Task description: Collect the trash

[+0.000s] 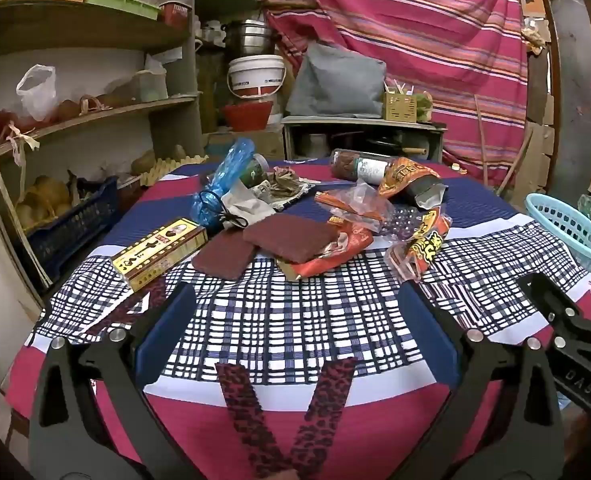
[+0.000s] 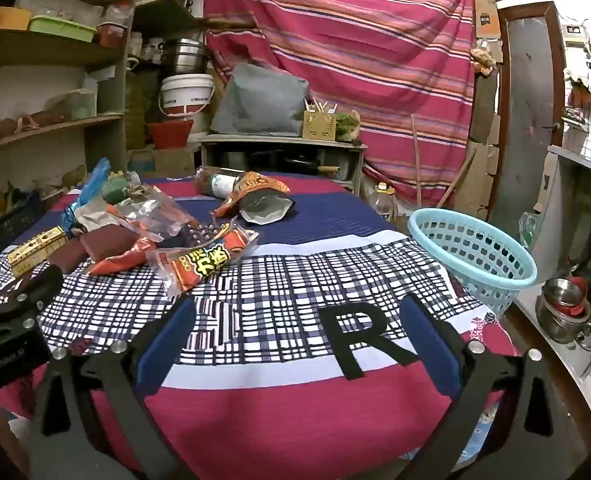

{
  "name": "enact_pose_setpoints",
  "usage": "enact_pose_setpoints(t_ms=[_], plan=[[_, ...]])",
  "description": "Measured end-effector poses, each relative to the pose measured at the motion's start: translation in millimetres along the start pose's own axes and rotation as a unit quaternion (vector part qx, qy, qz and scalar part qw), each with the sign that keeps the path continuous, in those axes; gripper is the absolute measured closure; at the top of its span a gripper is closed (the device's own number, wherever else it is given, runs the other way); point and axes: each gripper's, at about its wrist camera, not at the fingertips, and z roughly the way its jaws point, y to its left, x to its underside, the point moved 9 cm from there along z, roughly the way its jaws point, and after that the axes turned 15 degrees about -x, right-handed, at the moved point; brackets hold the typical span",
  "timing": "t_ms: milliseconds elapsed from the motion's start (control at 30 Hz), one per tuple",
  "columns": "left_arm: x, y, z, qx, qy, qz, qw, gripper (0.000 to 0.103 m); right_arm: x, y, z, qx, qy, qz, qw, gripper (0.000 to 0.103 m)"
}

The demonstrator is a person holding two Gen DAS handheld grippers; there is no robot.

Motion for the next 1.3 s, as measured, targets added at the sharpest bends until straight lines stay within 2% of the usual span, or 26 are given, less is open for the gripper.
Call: enact_pose_setpoints(t_ms=[1300], plan=[[4.5, -4.2, 4.5, 0.005, 0.007, -0.005, 0.9999, 0.005, 1.5, 0.4, 7.1, 0.001, 0.004, -0.002, 1.0, 0.004]])
